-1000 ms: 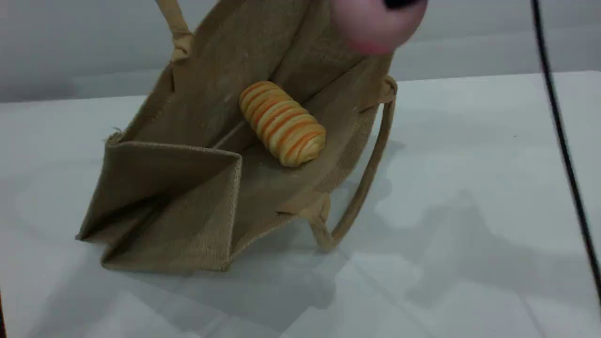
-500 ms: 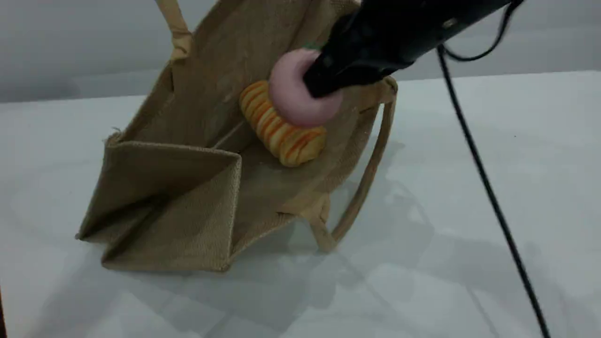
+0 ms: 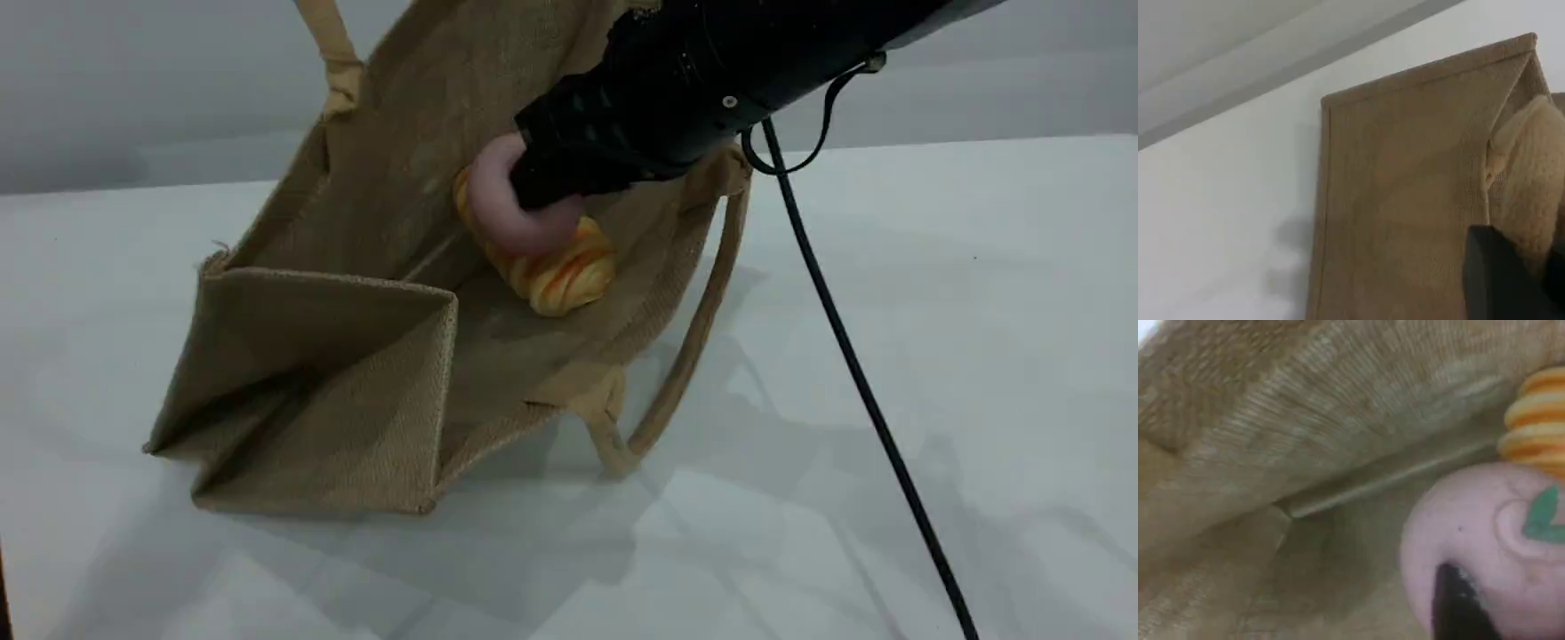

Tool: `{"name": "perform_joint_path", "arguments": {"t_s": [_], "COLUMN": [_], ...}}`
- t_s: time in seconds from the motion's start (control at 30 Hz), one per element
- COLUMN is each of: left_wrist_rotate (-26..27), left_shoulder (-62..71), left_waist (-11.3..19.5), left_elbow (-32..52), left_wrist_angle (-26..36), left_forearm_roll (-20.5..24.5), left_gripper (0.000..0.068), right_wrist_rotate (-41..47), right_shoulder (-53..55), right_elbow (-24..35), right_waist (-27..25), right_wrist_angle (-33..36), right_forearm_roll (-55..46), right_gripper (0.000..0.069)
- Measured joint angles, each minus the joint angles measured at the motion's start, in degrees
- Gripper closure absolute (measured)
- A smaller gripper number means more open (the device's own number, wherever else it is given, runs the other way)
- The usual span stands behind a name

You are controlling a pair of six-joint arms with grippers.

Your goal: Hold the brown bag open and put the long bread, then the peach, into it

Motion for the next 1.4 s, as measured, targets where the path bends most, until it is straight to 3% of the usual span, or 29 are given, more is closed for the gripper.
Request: {"name": "perform_joint_path", "arguments": {"t_s": [0.13,0.27,0.47,0.97,1.2,1.3,1.4], "left_wrist_rotate": [0.00,0.00,0.00,0.10,0.10,0.10,0.04], "left_shoulder": [0.00,0.00,0.00,0.00,0.00,0.00,0.00], "left_waist": [0.00,0.00,0.00,0.00,0.00,0.00,0.00], "left_elbow": [0.00,0.00,0.00,0.00,0.00,0.00,-0.04], "left_wrist_angle": [0.00,0.00,0.00,0.00,0.00,-0.07,-0.42], "left_forearm_roll": [0.00,0.00,0.00,0.10,0.10,0.04,-0.09], "left_gripper": [0.0589,0.0589,0.0589,0.0589,0.0589,0.0556,0.0450], "right_wrist_rotate": [0.55,1.68,3.52,33.67,37.73,38.06,38.06], "right_shoulder": [-0.43,-2.22,-8.62,-27.47,-30.74,-30.91,-31.21], "right_elbow": [0.00,0.00,0.07,0.11,0.11,0.11,0.11], "right_waist": [0.00,0.00,-2.91,-22.48,-25.12,-25.07,-25.07], "right_wrist_angle": [0.37,-0.56,-1.38,8.78,8.97,9.17,9.28], "right_forearm_roll": [-0.07,-0.32,-3.27,-35.20,-41.68,-41.72,-41.72], "right_gripper": [0.0237,0.0117,0.0107,0.0109,0.0109,0.0109,0.0109]}}
